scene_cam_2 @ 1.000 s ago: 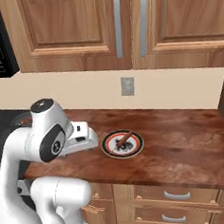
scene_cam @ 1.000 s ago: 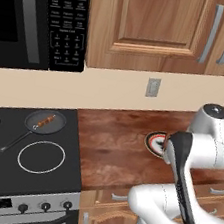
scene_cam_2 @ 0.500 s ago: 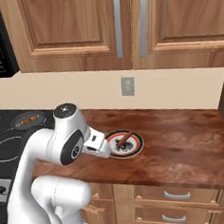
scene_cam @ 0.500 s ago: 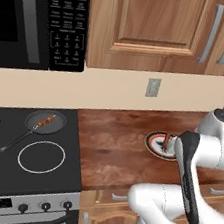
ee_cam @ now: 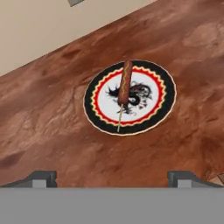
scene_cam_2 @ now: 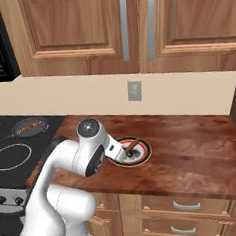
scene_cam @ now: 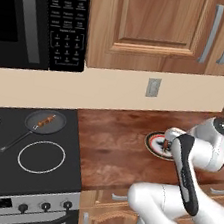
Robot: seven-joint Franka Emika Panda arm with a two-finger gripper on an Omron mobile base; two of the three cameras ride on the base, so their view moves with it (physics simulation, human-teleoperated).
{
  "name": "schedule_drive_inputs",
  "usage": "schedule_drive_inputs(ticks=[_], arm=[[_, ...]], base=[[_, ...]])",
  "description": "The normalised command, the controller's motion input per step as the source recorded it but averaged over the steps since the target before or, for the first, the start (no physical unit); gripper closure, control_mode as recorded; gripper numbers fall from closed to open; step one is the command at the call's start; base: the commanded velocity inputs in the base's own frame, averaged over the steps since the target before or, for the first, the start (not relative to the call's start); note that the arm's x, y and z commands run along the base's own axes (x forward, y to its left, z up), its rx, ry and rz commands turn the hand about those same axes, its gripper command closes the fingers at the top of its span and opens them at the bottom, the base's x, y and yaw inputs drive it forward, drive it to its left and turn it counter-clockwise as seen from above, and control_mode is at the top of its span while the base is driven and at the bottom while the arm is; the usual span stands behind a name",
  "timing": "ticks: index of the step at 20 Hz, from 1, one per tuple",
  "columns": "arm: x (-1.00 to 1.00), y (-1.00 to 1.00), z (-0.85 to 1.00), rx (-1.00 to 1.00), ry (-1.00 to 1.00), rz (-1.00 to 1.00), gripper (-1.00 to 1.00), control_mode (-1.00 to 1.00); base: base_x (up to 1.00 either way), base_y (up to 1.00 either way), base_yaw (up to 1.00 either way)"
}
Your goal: Place the cold items (carrot and peach) from the fridge in one tupperware on the dining counter. Place the warm items (kebab skewer and hot dog) in the stove area in another tupperware.
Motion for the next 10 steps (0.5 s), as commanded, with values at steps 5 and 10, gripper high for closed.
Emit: schedule_drive_inputs(ticks=[5,10], arm=[[0.87,-0.19,0.00,0.00,0.06,-0.01,-1.00,-1.00],[0.61,-0.55,-0.11,0.00,0.36,-0.04,-1.00,-1.00]], base=[[0.00,0.00,0.00],[0.00,0.00,0.00]])
